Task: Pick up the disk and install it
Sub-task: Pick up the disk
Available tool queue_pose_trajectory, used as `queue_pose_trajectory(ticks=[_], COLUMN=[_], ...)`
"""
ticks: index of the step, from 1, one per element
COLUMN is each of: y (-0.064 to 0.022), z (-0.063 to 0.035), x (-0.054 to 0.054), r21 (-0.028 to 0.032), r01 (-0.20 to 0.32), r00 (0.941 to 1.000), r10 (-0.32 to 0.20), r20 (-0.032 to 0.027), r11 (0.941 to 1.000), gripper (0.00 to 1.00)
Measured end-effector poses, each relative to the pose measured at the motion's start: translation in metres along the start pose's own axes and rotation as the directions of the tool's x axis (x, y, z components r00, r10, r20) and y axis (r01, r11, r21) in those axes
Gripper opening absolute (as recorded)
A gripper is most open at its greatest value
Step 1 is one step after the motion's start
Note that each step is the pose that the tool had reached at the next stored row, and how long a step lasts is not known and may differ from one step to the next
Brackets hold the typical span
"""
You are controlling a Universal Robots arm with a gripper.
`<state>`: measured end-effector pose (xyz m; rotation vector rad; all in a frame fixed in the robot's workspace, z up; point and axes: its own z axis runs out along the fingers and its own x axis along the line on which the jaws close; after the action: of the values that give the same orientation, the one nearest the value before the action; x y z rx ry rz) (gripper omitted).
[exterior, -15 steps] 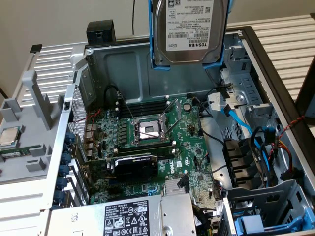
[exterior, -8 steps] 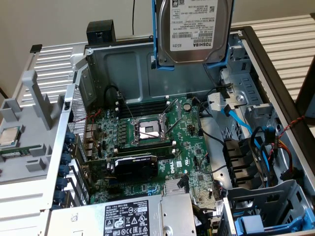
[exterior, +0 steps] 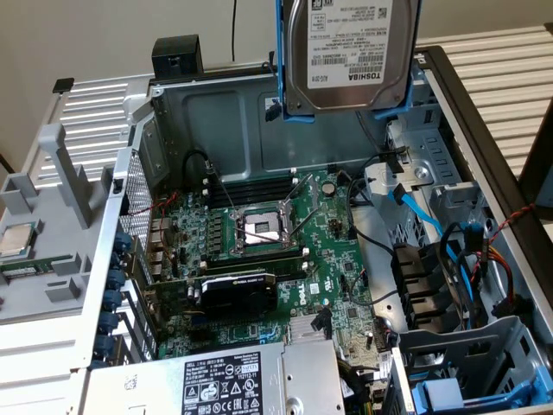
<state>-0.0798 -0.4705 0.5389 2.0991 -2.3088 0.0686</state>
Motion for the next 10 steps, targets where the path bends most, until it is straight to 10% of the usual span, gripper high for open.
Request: queue_pose_trajectory(ticks=[10], y=[-0.0030], z=[0.0000], x=[0.0099], r21=[0.0013], r01=[-0.007], r00=[1.0000], r10=[0.007], r20=[0.0002], r11=[1.0000], gripper=[0.37])
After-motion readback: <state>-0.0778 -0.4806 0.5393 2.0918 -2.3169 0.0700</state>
